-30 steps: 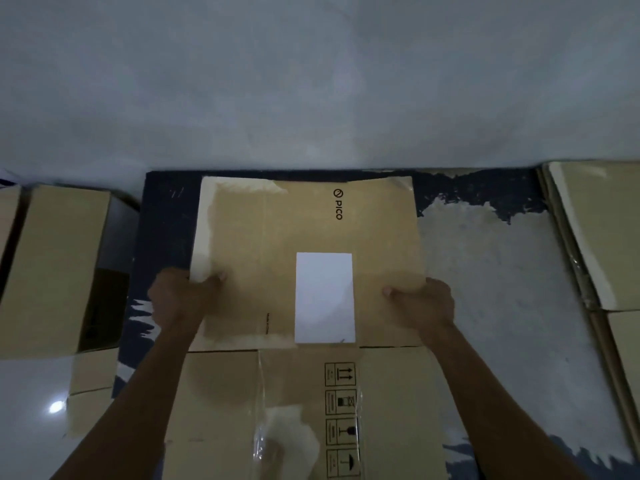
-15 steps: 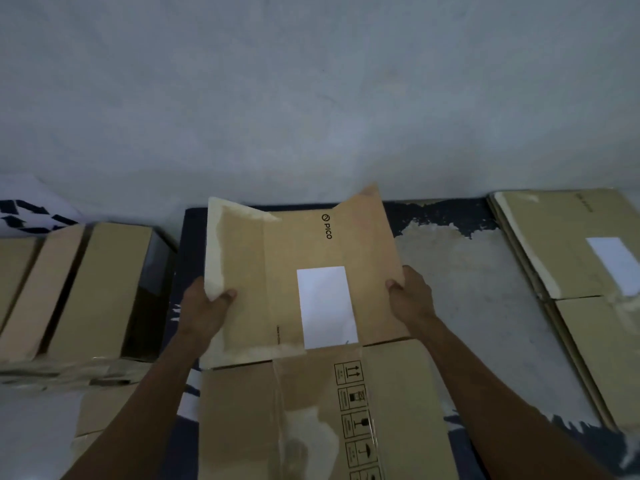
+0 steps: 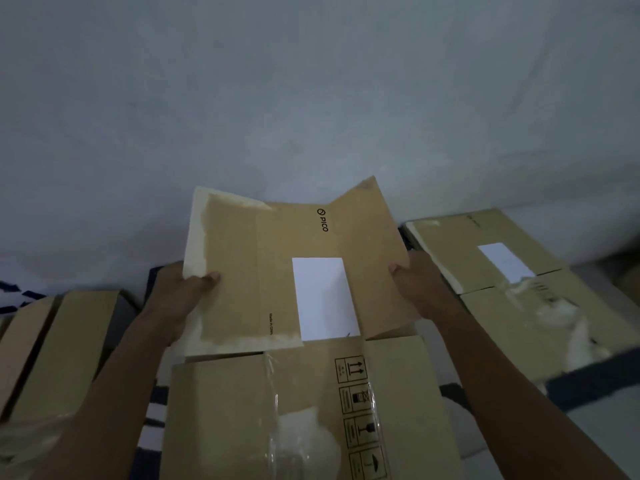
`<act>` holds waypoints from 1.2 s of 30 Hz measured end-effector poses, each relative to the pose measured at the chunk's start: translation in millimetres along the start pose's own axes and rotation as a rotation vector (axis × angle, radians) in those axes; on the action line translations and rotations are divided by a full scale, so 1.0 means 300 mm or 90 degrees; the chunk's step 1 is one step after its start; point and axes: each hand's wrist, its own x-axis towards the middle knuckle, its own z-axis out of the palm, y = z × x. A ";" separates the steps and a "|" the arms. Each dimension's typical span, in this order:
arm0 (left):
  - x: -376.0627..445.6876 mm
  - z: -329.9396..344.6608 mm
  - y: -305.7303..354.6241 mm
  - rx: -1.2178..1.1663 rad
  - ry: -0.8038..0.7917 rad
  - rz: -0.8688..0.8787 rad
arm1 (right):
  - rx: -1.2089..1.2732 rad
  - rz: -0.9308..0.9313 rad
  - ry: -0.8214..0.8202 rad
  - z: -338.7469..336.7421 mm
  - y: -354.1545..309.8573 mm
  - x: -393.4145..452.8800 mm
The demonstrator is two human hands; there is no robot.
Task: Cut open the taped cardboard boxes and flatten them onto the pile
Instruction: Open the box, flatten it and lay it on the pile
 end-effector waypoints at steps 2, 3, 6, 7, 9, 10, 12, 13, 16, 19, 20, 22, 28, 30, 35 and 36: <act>-0.050 0.088 0.050 -0.017 -0.020 0.003 | -0.002 -0.010 0.036 -0.123 0.046 0.002; -0.076 0.139 0.071 -0.024 -0.029 0.007 | -0.004 -0.013 0.051 -0.185 0.071 0.000; -0.162 0.319 0.110 -0.034 -0.049 0.019 | -0.009 -0.011 0.071 -0.366 0.174 0.007; -0.191 0.386 0.113 -0.037 -0.051 0.022 | -0.016 -0.006 0.078 -0.423 0.220 0.013; -0.249 0.526 0.112 -0.047 -0.051 0.022 | -0.030 0.004 0.098 -0.540 0.314 0.027; -0.277 0.596 0.111 -0.054 -0.050 0.022 | -0.037 0.003 0.107 -0.596 0.359 0.035; -0.329 0.731 0.112 -0.059 -0.049 0.020 | -0.042 0.004 0.122 -0.706 0.443 0.051; -0.354 0.794 0.115 -0.060 -0.048 0.019 | -0.045 0.013 0.121 -0.757 0.481 0.061; -0.416 0.969 0.127 -0.075 -0.043 0.013 | -0.063 0.020 0.121 -0.893 0.592 0.104; -0.456 1.117 0.128 -0.087 -0.046 -0.002 | -0.075 0.020 0.124 -1.000 0.682 0.154; -0.459 1.172 0.126 -0.092 -0.047 -0.009 | -0.078 0.019 0.125 -1.034 0.712 0.181; -0.460 1.242 0.122 -0.099 -0.049 -0.021 | -0.088 0.017 0.120 -1.073 0.747 0.222; -0.365 1.509 0.112 -0.109 -0.057 -0.057 | -0.115 0.038 0.100 -1.180 0.854 0.461; -0.313 1.597 0.115 -0.118 -0.058 -0.067 | -0.126 0.035 0.095 -1.206 0.878 0.561; -0.172 1.816 0.140 -0.137 -0.058 -0.096 | -0.157 0.057 0.078 -1.269 0.925 0.800; -0.151 1.856 0.148 -0.141 -0.057 -0.100 | -0.160 0.062 0.076 -1.281 0.936 0.846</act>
